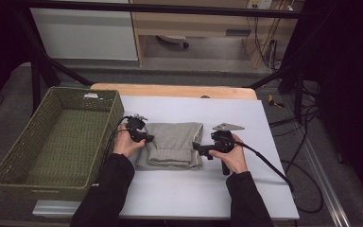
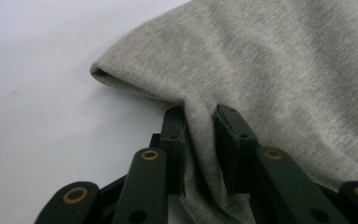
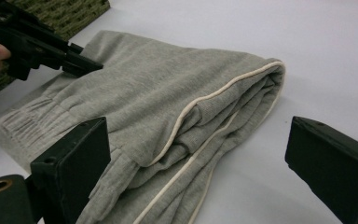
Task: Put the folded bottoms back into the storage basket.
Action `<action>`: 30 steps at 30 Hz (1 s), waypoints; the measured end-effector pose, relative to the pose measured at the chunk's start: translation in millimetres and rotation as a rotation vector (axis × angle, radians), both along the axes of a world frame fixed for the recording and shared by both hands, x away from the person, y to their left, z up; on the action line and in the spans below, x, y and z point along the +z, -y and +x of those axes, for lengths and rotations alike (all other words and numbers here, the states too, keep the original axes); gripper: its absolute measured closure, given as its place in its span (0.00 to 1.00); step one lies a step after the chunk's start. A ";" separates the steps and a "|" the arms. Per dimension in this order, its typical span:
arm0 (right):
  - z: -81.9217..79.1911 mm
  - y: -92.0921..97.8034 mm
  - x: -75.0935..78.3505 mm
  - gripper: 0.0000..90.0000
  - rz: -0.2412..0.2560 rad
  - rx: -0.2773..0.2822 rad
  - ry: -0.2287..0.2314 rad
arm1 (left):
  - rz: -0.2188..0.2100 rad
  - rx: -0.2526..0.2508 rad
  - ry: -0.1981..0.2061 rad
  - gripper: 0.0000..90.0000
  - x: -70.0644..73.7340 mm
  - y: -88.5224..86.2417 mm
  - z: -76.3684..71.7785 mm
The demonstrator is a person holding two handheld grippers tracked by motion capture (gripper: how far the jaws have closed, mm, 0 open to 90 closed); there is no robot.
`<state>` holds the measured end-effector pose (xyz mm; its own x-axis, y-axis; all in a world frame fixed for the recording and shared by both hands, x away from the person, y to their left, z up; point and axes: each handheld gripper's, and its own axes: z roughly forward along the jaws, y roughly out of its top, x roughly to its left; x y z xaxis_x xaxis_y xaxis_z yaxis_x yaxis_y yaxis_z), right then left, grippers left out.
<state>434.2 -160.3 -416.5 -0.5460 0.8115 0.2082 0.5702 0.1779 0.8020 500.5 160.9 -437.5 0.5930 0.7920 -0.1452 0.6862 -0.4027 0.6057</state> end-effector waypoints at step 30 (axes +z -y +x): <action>24.0 -26.6 -31.6 0.18 -0.054 -0.064 -0.102 | -0.014 -0.007 0.017 0.81 -2.0 -2.2 -1.4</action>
<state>458.2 -133.6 -448.1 -0.4707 0.8556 0.2152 0.6600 0.1796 0.7295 499.1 163.1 -439.5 0.6009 0.7858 -0.1464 0.6731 -0.3987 0.6229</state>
